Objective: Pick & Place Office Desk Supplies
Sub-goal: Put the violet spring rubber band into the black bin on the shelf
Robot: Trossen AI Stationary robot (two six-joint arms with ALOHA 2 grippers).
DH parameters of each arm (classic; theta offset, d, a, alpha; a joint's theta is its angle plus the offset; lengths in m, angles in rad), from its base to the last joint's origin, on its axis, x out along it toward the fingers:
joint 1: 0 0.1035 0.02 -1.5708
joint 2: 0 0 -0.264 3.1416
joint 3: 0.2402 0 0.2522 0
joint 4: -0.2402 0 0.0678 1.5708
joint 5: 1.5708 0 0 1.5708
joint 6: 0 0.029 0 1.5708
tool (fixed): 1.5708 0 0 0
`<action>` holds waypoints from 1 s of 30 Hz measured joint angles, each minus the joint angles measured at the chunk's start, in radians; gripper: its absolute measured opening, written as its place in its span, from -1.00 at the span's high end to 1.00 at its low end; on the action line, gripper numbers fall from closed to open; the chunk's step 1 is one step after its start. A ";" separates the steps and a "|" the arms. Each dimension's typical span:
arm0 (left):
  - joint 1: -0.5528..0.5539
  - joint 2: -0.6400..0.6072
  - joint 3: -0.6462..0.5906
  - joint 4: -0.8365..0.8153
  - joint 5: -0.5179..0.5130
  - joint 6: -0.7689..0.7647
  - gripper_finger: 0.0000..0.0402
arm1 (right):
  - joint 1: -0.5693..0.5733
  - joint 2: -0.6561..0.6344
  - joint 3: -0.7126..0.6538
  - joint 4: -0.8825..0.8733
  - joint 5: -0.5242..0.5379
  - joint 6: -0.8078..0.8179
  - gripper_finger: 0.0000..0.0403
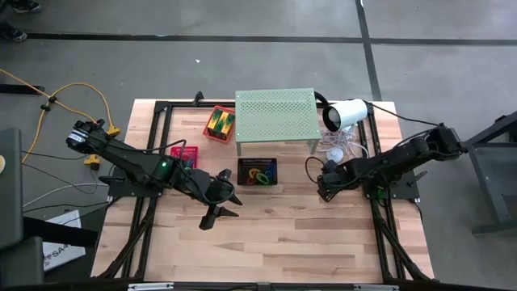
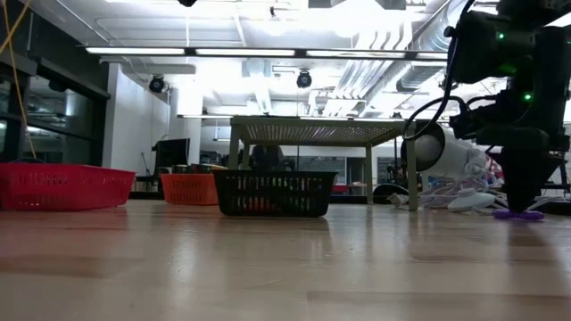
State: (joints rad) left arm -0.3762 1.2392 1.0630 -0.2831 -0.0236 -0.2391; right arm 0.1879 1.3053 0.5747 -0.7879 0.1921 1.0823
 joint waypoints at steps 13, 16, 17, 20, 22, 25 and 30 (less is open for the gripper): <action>0.000 0.000 0.000 0.000 0.000 0.000 0.17 | 0.000 0.043 0.000 0.009 -0.012 -0.009 0.59; 0.000 0.000 0.000 0.000 0.000 0.000 0.17 | 0.000 0.042 0.000 0.008 -0.012 -0.009 0.59; 0.000 0.000 0.000 0.000 0.000 0.000 0.17 | 0.000 0.042 0.000 0.008 -0.012 -0.009 0.59; 0.000 0.000 0.000 0.000 0.000 0.000 0.17 | 0.000 0.042 0.000 0.007 -0.012 -0.009 0.59; 0.000 0.000 0.000 0.000 0.000 0.000 0.17 | 0.000 0.042 0.000 0.007 -0.012 -0.011 0.59; 0.000 0.000 0.000 0.000 0.000 0.000 0.18 | 0.000 0.042 0.000 0.007 -0.012 -0.012 0.59; 0.000 0.000 0.000 0.000 0.000 0.000 0.17 | 0.000 0.042 0.000 0.006 -0.012 -0.013 0.65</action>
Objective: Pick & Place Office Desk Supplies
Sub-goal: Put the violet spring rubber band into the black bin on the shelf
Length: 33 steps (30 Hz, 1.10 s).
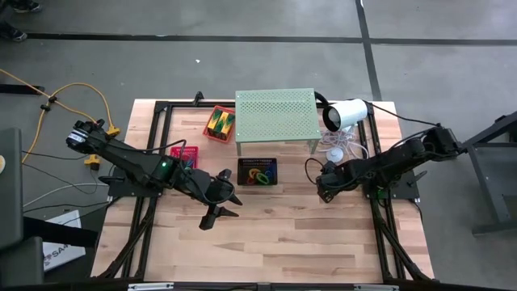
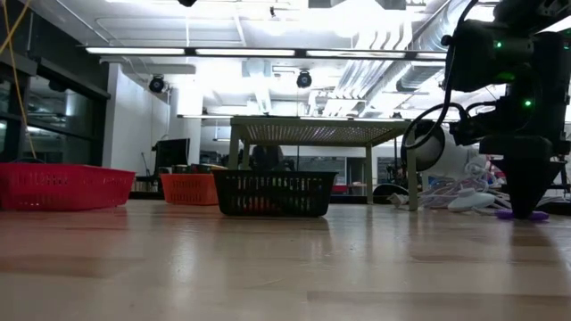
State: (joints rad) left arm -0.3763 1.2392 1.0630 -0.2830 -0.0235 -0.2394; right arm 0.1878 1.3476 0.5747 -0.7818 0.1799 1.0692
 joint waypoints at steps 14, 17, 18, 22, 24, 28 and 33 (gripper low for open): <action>0.000 0.000 0.000 0.000 0.000 0.000 0.17 | 0.000 0.000 0.000 0.000 0.001 0.000 0.91; 0.000 0.000 0.000 0.000 0.000 0.000 0.17 | 0.000 0.000 0.000 0.001 0.001 0.000 0.91; 0.000 0.000 0.000 0.000 0.000 0.000 0.17 | 0.000 0.000 0.000 0.002 0.001 0.000 0.91; 0.000 0.000 0.000 0.000 0.000 0.000 0.17 | 0.000 -0.019 0.000 0.009 0.001 -0.014 0.92; 0.000 0.000 0.000 0.000 0.000 0.000 0.17 | 0.000 -0.043 0.000 0.019 0.001 -0.026 0.92; 0.000 0.000 0.000 0.000 0.000 0.000 0.17 | 0.000 -0.112 0.000 0.041 0.004 -0.046 0.92; 0.000 0.000 0.000 0.000 0.000 0.000 0.17 | 0.000 -0.220 0.000 0.096 0.004 -0.094 0.92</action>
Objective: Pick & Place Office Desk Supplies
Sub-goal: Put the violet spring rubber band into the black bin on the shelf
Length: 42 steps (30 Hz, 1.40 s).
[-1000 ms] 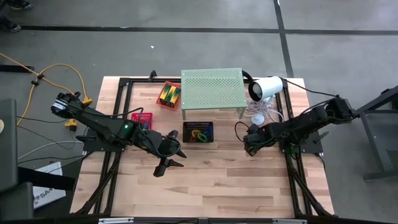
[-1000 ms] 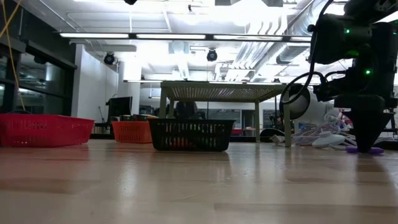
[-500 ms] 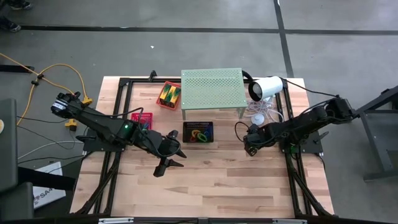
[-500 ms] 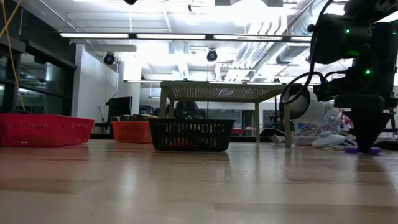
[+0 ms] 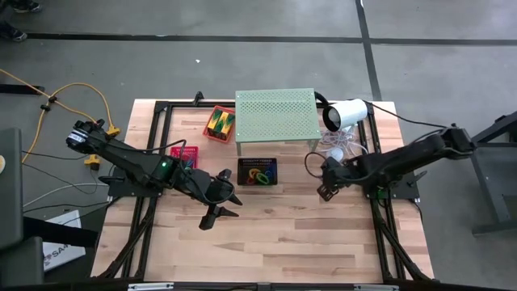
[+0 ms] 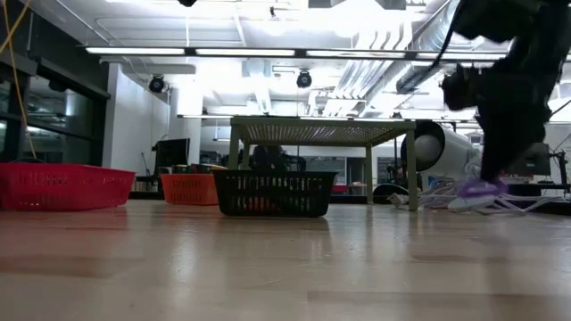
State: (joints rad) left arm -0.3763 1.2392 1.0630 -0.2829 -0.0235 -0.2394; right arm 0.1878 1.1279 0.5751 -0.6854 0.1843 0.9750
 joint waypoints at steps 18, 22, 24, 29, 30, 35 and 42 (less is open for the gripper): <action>0.000 0.000 0.000 0.000 0.000 0.000 0.17 | 0.000 -0.089 0.001 0.186 0.022 -0.098 0.92; 0.000 0.000 0.000 0.000 0.000 0.000 0.17 | 0.000 -0.081 0.001 0.293 0.022 -0.147 0.92; 0.000 0.000 0.000 0.000 0.000 0.000 0.17 | 0.000 -0.061 0.001 0.350 0.019 -0.167 0.92; 0.000 0.000 0.000 0.000 0.000 0.000 0.18 | 0.000 0.018 0.001 0.503 -0.002 -0.196 0.92; 0.000 0.000 0.000 0.001 0.000 0.000 0.17 | 0.000 0.037 0.000 0.541 -0.004 -0.205 0.92; 0.000 0.000 0.000 0.000 0.000 0.000 0.17 | -0.004 0.138 0.000 0.774 -0.005 -0.274 0.92; 0.000 0.000 0.000 0.000 0.000 0.000 0.17 | -0.046 0.282 0.052 0.929 -0.005 -0.320 0.92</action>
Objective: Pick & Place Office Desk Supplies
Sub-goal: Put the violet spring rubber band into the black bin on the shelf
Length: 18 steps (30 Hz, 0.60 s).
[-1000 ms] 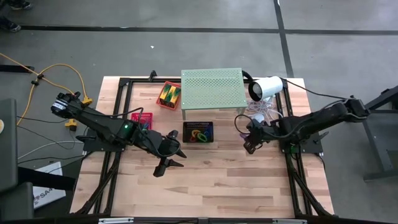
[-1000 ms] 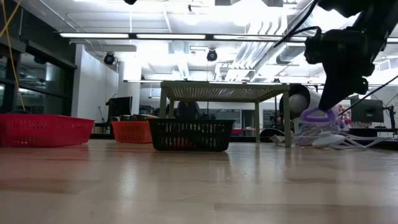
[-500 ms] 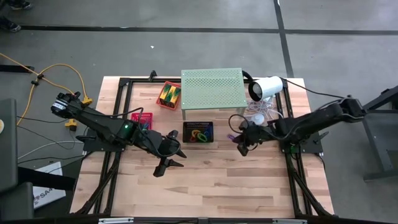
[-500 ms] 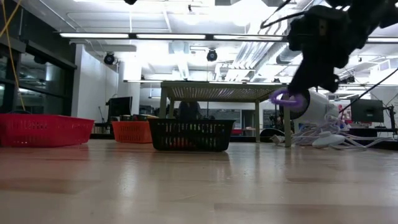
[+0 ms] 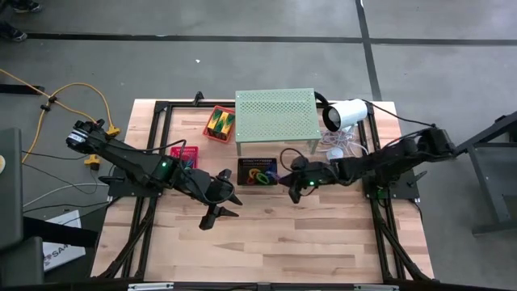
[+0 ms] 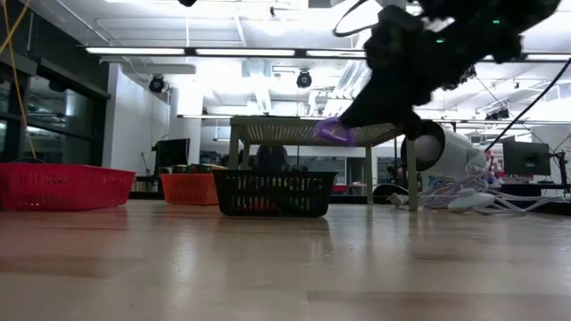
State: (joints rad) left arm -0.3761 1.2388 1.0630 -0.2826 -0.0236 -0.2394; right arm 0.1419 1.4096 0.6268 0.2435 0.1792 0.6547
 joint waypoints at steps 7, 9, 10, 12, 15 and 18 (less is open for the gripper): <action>0.000 0.000 0.000 0.000 0.000 0.000 0.18 | -0.047 0.147 0.150 0.000 -0.037 -0.077 0.92; 0.000 0.000 0.000 0.000 0.000 0.000 0.17 | -0.060 0.183 0.184 0.001 -0.048 -0.086 0.92; 0.000 0.000 0.000 0.000 0.000 0.000 0.18 | -0.065 0.200 0.196 0.001 -0.048 -0.088 0.92; 0.000 0.000 0.000 0.000 0.000 0.000 0.17 | -0.076 0.227 0.210 0.000 -0.048 -0.094 0.92; 0.000 0.000 0.000 0.000 0.000 0.000 0.17 | -0.093 0.256 0.217 -0.001 -0.048 -0.094 0.92; 0.000 0.000 0.000 0.000 0.000 0.000 0.17 | -0.105 0.283 0.218 -0.004 -0.048 -0.094 0.92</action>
State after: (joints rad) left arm -0.3763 1.2388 1.0630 -0.2827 -0.0236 -0.2394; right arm 0.0373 1.6922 0.8444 0.2391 0.1314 0.5612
